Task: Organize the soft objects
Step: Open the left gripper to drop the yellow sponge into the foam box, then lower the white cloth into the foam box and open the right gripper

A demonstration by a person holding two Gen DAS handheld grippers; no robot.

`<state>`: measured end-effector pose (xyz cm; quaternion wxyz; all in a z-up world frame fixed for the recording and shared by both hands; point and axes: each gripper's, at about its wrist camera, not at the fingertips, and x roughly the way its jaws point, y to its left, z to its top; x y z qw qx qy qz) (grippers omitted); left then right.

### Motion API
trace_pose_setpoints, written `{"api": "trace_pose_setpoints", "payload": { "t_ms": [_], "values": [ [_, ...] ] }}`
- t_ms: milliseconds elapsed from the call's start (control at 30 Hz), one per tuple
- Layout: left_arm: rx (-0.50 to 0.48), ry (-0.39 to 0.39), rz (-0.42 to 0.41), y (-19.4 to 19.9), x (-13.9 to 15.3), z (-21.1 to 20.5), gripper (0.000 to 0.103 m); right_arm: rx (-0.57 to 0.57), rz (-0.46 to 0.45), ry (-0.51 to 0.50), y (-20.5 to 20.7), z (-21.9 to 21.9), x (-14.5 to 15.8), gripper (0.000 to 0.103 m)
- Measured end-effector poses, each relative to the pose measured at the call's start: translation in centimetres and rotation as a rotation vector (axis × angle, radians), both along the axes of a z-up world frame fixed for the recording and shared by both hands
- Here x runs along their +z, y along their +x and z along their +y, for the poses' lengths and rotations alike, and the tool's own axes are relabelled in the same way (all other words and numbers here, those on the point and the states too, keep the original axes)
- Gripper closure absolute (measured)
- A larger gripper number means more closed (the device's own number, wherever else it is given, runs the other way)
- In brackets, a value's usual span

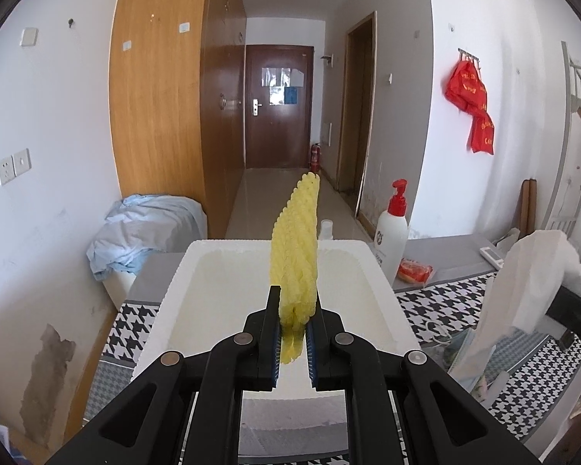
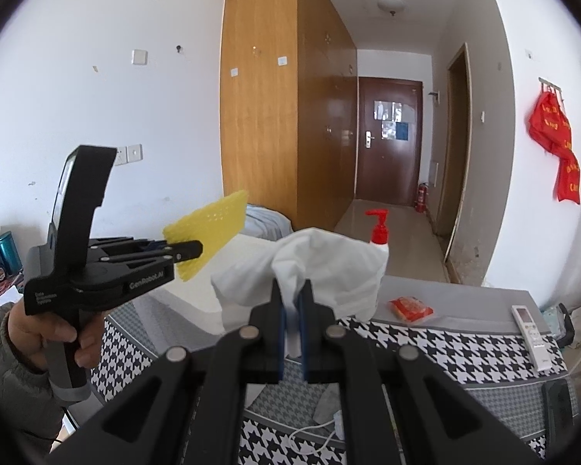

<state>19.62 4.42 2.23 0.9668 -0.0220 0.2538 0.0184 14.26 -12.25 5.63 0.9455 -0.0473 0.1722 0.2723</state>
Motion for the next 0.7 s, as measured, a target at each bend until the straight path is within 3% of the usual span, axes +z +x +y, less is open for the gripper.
{"api": "trace_pose_setpoints", "payload": {
  "t_ms": [67, 133, 200, 367, 700],
  "values": [
    [0.005, 0.008, 0.001, 0.1, 0.0, 0.0, 0.083, -0.005, -0.001, 0.001, 0.1, 0.1, 0.1, 0.095],
    [0.004, 0.007, -0.002, 0.0, 0.0, 0.0, 0.064, -0.007, -0.001, 0.002, 0.3, 0.0, 0.1, 0.095],
    [0.008, 0.011, -0.017, -0.3, 0.1, 0.1, 0.037, -0.010, 0.001, -0.001, 0.3, 0.1, 0.1, 0.095],
    [0.031, 0.027, -0.065, -1.2, 0.3, 0.2, 0.006, -0.008, 0.000, -0.003, 0.3, 0.3, 0.1, 0.095],
    [0.043, 0.018, -0.127, -3.1, 1.4, 1.3, 0.001, -0.001, -0.018, -0.005, 0.4, 0.8, 0.7, 0.095]
  ]
}}
